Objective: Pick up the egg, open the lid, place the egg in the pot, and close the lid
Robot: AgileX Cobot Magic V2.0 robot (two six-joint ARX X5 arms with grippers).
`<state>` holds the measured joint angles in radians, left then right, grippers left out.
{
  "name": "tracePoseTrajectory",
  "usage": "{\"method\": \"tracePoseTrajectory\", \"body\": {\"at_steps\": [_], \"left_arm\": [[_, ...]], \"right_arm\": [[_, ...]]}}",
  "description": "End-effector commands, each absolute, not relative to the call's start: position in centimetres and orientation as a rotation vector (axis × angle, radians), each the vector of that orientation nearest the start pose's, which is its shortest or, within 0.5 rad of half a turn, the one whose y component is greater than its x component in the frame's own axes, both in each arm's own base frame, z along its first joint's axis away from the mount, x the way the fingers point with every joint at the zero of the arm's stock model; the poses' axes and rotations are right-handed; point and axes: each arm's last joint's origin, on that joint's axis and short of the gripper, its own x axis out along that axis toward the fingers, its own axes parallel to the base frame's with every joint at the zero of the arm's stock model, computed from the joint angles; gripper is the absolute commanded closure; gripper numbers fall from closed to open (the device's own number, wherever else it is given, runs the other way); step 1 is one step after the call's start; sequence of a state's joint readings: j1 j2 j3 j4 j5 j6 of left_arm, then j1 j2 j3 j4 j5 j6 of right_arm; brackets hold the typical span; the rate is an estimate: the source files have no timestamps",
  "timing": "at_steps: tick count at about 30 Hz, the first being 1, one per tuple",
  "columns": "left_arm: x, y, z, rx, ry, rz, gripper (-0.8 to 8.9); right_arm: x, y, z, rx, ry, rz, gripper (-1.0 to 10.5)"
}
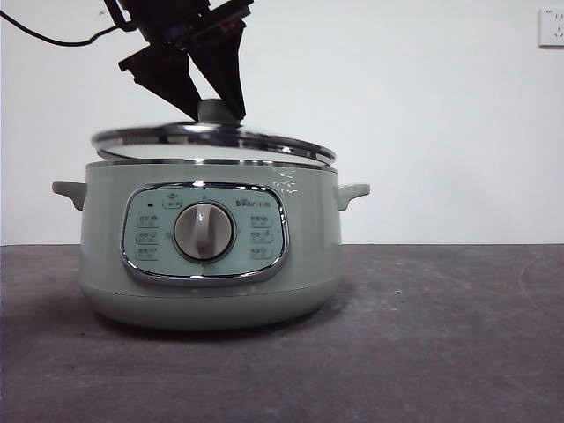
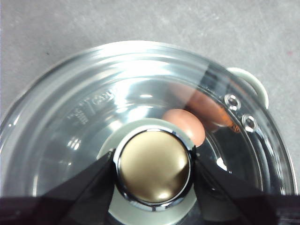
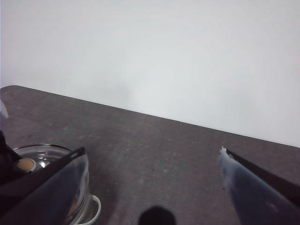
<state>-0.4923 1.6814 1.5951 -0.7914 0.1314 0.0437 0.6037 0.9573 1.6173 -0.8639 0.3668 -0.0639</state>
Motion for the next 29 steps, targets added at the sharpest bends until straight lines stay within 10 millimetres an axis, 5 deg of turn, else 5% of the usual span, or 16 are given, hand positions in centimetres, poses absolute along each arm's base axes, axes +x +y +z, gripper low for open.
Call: {"method": "tracePoseTrajectory", "body": {"at_steps": [1,29], "left_arm": [[31.7,-17.7,33.2,0.198,0.849,-0.616,8.22],[30.9,-17.4,32.1,0.249,0.985,-0.582,8.22]], "right_arm": [[10.3,5.8,49.8,-0.151,0.168,0.242,4.7],[10.2,5.8,49.6,-0.163,0.187,0.243,4.7]]}}
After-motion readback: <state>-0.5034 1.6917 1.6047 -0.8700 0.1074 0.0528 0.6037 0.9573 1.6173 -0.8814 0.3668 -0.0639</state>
